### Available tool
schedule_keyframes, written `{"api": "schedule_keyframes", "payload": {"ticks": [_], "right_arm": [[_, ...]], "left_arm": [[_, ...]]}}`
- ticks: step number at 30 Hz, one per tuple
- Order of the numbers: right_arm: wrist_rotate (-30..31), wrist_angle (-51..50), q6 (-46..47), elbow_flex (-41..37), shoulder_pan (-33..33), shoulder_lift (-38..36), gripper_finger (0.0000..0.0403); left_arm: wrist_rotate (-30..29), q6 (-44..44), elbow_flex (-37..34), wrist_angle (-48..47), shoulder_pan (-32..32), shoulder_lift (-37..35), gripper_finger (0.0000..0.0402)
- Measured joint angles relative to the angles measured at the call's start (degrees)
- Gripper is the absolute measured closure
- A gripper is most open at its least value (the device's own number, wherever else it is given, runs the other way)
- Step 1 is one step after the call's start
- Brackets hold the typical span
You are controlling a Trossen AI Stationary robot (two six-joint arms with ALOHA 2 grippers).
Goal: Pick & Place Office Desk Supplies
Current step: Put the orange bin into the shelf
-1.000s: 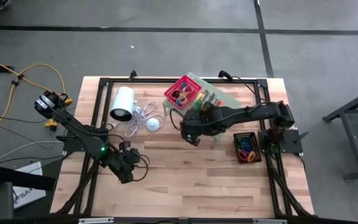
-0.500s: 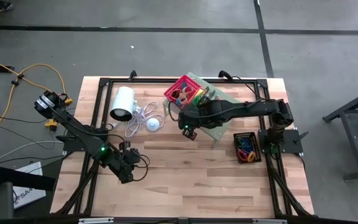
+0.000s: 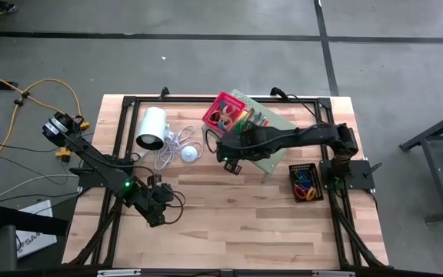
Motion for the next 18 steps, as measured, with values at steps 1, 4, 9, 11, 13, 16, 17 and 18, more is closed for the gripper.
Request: {"api": "schedule_keyframes", "payload": {"ticks": [1,4,9,11,13,16,17,18], "right_arm": [[0.4,0.3,-0.3,0.2,0.0,0.1,0.04],[0.3,-0.4,0.0,0.1,0.0,0.5,0.04],[0.3,-0.4,0.9,0.1,0.0,0.4,0.04],[0.3,-0.5,1.9,0.1,0.0,0.4,0.04],[0.3,-0.6,2.0,0.1,0.0,0.4,0.04],[0.4,-0.7,2.0,0.1,0.0,0.4,0.04],[0.4,-0.7,2.0,0.1,0.0,0.4,0.04],[0.4,-0.7,2.0,0.1,0.0,0.4,0.04]], "left_arm": [[0.0,0.0,0.0,0.0,0.0,0.0,0.0332],[0.0,0.0,0.0,0.0,0.0,0.0,0.0332],[0.0,0.0,0.0,0.0,0.0,0.0,0.0332],[0.0,0.0,0.0,0.0,0.0,0.0,0.0332],[0.0,0.0,0.0,0.0,0.0,0.0,0.0332],[0.0,0.0,0.0,0.0,0.0,0.0,0.0332],[0.0,0.0,0.0,0.0,0.0,0.0,0.0332],[0.0,0.0,0.0,0.0,0.0,0.0,0.0332]]}}
